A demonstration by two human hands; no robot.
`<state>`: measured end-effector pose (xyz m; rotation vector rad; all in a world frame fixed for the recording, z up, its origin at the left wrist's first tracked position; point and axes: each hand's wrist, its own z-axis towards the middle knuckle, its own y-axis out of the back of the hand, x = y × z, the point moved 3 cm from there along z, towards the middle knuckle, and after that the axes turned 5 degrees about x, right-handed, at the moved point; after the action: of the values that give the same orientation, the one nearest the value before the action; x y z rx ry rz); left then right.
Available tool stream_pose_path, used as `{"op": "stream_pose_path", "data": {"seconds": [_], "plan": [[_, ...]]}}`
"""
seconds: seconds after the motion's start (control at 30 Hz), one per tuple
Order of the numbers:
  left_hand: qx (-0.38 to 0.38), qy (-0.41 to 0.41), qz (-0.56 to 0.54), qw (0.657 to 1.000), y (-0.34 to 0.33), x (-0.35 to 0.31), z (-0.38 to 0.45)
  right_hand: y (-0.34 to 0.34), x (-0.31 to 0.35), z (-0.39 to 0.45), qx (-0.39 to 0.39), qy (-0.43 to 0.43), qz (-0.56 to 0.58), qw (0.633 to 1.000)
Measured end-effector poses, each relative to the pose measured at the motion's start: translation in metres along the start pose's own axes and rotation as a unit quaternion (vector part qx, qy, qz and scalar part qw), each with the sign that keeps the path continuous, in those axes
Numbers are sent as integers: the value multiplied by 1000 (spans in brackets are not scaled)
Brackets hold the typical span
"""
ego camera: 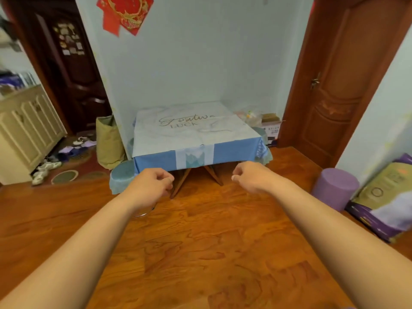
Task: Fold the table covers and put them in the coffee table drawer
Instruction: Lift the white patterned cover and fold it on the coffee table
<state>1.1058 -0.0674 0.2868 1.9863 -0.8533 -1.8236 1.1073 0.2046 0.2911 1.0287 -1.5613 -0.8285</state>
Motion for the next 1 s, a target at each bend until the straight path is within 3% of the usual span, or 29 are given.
{"op": "stream_pose_path", "data": {"seconds": [0.23,0.5,0.7,0.77,0.87,1.0], "plan": [[-30,75,-75,994,53,74,96,-20,75,145,60,39,28,997],[-45,107,-159,980,118,162,258,-56,129,324,81,8,48,996],[27,152,-178,972,137,199,377,-73,130,433,66,-55,127,988],[39,155,-180,971,138,200,415,-83,130,461,50,-83,194,976],[60,170,-194,964,124,206,466,-107,126,505,26,-147,346,926],[79,214,-201,953,99,222,529,-130,113,578,55,-186,409,892]]}}
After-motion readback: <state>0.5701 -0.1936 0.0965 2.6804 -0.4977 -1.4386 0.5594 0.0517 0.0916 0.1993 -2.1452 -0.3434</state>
